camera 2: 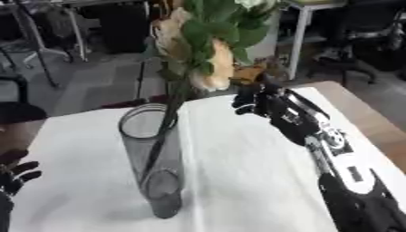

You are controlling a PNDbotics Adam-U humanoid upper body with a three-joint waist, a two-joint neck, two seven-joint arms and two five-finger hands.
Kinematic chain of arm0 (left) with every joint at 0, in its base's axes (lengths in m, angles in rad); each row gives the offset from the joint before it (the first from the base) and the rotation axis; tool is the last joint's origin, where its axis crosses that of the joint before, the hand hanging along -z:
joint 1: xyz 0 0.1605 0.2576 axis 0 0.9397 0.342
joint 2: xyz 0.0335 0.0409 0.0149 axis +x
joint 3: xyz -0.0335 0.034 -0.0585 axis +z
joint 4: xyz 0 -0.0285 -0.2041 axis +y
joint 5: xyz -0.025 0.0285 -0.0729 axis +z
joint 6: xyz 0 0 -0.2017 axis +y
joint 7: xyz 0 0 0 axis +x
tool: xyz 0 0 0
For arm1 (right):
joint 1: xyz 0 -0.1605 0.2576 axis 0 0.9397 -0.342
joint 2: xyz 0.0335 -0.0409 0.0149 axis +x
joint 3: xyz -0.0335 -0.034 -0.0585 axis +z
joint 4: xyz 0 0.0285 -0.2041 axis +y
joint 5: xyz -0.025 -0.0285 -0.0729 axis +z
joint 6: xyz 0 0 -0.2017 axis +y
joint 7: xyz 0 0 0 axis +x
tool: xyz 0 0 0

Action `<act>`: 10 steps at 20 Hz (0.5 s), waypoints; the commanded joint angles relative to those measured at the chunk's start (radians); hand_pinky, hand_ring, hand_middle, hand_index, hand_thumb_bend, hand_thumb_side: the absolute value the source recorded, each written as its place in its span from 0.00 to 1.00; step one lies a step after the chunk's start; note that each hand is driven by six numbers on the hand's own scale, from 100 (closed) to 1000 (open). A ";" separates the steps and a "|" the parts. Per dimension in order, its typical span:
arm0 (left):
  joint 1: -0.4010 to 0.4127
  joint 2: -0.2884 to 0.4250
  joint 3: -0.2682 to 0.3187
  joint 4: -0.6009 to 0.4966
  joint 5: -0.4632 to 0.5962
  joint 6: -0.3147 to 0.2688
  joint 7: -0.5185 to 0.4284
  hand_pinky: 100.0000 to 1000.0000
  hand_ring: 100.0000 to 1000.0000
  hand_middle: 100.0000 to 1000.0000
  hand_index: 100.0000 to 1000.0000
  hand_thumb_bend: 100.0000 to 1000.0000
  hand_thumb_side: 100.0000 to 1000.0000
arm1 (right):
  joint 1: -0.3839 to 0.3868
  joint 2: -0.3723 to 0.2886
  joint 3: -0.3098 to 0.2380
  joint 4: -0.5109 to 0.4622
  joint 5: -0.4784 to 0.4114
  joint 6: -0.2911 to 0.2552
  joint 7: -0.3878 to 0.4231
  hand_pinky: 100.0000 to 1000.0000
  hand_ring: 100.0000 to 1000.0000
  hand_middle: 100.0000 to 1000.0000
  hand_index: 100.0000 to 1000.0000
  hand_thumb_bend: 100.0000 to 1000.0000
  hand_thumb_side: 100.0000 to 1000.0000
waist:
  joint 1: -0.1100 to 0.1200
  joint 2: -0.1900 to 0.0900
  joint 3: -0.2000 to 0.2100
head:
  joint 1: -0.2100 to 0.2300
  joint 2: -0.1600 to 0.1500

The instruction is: Arrange flowers into the vase.

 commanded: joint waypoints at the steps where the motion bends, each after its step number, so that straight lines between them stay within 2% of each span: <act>1: -0.011 0.024 0.009 -0.023 -0.005 -0.001 0.009 0.68 0.67 0.73 0.80 0.98 0.87 | -0.006 -0.038 -0.009 -0.031 -0.016 -0.005 -0.010 0.75 0.73 0.64 0.73 0.82 0.58 | -0.014 0.007 -0.002 | 0.001 -0.008; 10: -0.009 0.025 0.012 -0.026 -0.007 -0.001 0.020 0.68 0.68 0.73 0.80 0.98 0.87 | 0.005 -0.047 -0.009 -0.038 -0.022 -0.008 -0.014 0.75 0.73 0.64 0.73 0.81 0.59 | -0.013 0.009 -0.001 | 0.002 -0.010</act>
